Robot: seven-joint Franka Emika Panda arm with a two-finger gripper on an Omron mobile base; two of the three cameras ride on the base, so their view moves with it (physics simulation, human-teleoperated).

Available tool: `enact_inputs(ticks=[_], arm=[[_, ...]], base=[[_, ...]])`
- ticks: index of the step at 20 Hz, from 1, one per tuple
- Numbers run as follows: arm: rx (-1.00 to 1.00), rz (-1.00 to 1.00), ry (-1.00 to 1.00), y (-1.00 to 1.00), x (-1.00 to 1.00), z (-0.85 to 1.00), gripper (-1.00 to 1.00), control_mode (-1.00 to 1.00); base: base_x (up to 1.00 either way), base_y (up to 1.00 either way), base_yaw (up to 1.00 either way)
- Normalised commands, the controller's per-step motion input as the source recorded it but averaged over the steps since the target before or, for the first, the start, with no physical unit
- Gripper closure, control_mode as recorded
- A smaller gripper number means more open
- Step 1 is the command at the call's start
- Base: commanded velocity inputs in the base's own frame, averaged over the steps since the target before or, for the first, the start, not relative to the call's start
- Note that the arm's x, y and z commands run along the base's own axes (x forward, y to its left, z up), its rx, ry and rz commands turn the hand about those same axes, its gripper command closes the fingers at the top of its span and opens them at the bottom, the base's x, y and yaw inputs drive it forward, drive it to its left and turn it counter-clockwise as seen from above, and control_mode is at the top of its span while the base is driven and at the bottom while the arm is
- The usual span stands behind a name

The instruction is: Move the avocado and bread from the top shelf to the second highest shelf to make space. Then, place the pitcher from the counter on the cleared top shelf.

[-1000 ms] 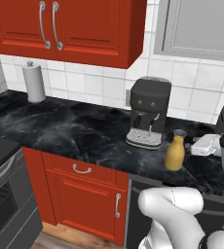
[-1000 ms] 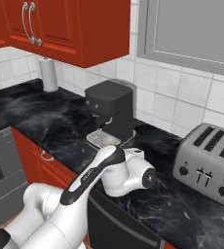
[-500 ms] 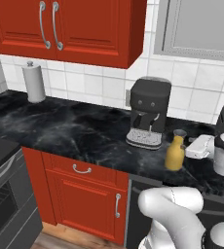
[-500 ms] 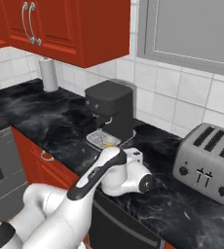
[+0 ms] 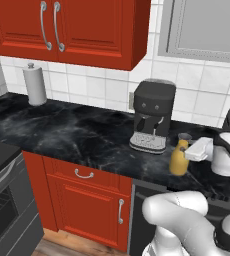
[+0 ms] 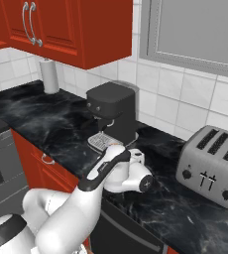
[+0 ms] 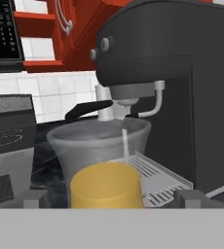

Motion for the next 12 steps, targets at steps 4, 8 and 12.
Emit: enact_inputs(ticks=[4,8,12], arm=[[0.0,0.0,0.0,0.0,0.25,-0.07,-1.0,-1.0],[0.0,0.0,0.0,0.0,0.19,-0.06,-1.0,-1.0],[0.0,0.0,0.0,0.0,0.14,-0.05,1.0,-1.0]], base=[[0.0,0.0,0.0],[0.0,0.0,0.0],[0.0,0.0,0.0]])
